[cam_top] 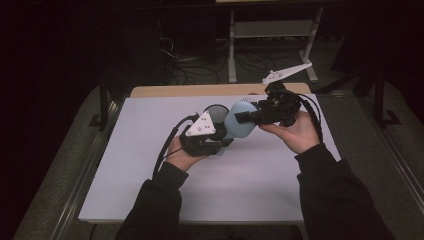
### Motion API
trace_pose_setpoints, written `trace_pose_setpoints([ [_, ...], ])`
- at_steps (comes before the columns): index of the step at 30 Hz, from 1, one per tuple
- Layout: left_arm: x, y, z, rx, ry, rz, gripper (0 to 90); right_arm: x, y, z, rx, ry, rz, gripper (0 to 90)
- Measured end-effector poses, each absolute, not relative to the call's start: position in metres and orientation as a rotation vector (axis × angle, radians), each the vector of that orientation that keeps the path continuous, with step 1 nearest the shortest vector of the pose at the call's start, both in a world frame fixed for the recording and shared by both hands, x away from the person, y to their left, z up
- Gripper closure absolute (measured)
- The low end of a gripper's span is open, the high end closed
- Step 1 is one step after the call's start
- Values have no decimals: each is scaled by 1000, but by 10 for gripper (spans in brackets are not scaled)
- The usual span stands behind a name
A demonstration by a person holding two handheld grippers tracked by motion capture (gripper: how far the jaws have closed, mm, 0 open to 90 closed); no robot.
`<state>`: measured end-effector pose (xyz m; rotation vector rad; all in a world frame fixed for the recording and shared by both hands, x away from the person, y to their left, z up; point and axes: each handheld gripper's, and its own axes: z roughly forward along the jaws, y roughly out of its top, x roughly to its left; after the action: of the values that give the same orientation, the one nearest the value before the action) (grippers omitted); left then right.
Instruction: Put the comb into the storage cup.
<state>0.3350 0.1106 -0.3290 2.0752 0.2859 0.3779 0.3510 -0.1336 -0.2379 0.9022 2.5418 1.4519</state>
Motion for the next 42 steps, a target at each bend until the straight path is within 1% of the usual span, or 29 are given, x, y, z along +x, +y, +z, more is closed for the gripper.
trace_pose_setpoints([
  [3, 336, 117, -327, 2040, 301, 345, 641, 351, -133, -235, 902, 2536, 1439, 526],
  [8, 339, 126, -324, 1989, 341, 294, 572, 352, -134, -232, 897, 2531, 1431, 525],
  [12, 342, 131, -323, 1986, 361, 291, 487, 354, -136, -230, 908, 2522, 1421, 524],
  [13, 342, 132, -324, 1986, 361, 290, 487, 354, -136, -230, 908, 2522, 1421, 524],
  [15, 343, 135, -324, 1981, 368, 284, 445, 356, -136, -229, 911, 2523, 1417, 523],
  [16, 344, 137, -324, 1975, 370, 271, 445, 356, -136, -229, 911, 2523, 1417, 523],
  [19, 346, 144, -325, 1959, 395, 260, 409, 356, -136, -228, 909, 2519, 1413, 522],
  [25, 350, 158, -328, 1930, 446, 221, 308, 357, -137, -226, 911, 2521, 1403, 522],
  [30, 353, 168, -331, 1923, 465, 231, 255, 359, -137, -224, 911, 2516, 1397, 521],
  [42, 352, 184, -336, 1932, 476, 242, 97, 361, -136, -218, 896, 2523, 1382, 521],
])
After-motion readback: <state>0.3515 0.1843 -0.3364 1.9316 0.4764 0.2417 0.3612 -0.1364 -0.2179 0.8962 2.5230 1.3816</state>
